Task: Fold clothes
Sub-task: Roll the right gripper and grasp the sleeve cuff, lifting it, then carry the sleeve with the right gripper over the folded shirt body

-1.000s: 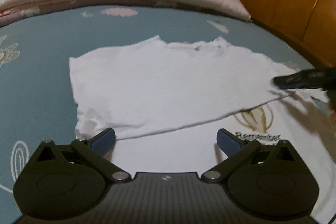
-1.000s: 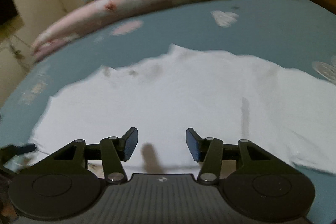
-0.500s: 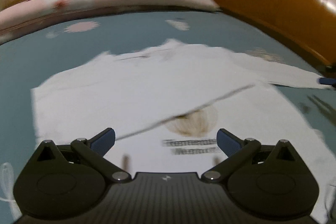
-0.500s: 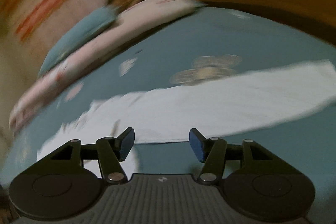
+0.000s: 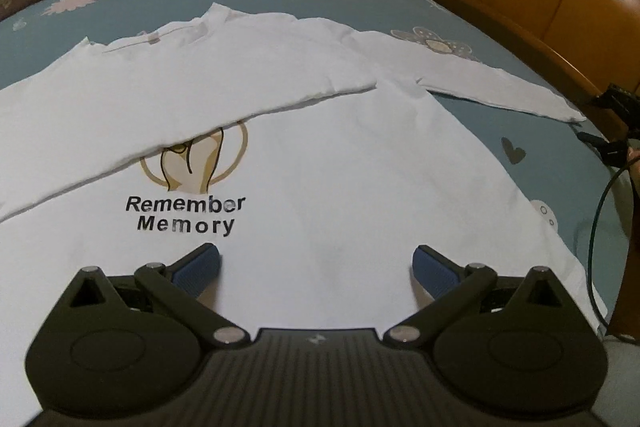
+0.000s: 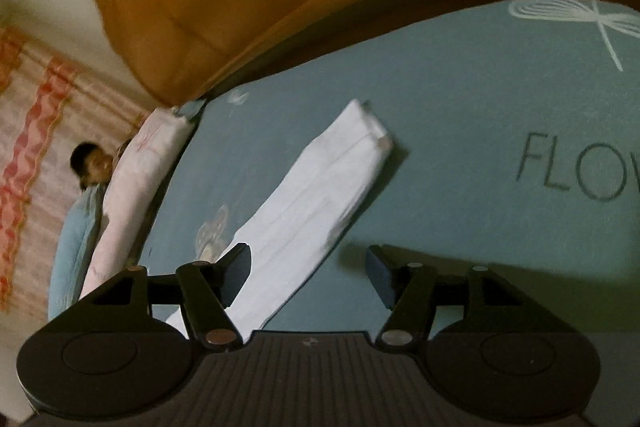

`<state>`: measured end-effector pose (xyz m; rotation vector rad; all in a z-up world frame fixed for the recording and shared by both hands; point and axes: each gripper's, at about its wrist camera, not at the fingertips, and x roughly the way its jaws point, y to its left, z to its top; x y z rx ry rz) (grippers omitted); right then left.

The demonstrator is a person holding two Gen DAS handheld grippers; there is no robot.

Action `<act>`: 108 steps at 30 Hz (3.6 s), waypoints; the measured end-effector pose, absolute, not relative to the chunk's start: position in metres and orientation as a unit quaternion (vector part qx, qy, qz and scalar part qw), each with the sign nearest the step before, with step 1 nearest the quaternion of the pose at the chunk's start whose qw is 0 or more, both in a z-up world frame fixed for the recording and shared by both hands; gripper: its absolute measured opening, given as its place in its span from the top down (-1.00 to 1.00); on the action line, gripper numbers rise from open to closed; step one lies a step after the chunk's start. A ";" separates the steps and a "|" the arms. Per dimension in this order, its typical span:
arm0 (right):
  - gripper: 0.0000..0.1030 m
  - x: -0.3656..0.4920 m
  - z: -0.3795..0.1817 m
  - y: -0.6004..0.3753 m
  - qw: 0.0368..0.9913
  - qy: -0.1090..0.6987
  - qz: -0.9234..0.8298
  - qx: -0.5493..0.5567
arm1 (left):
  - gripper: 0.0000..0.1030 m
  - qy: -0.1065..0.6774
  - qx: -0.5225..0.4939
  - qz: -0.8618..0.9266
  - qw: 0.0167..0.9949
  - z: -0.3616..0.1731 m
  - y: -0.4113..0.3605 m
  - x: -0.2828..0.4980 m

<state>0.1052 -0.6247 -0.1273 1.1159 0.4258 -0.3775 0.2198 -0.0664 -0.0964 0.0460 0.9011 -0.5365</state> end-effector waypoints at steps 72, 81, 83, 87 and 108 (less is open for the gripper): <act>0.79 0.346 0.062 -0.291 0.960 0.267 -0.008 0.087 | -0.98 0.373 -0.031 -0.165 0.912 -0.095 0.073 0.252; 0.79 0.359 0.064 -0.211 0.960 0.270 0.058 0.043 | -0.98 0.385 -0.054 -0.159 0.907 -0.094 0.087 0.253; 0.79 0.360 0.063 -0.201 0.959 0.271 0.067 0.040 | -0.98 0.386 -0.051 -0.163 0.906 -0.094 0.085 0.252; 0.79 0.361 0.060 -0.185 0.958 0.271 0.083 0.029 | -0.98 0.390 -0.045 -0.169 0.904 -0.095 0.082 0.251; 0.79 0.335 -0.036 -0.036 0.912 0.297 0.216 -0.181 | -0.98 0.395 -0.044 -0.197 0.896 -0.100 0.088 0.251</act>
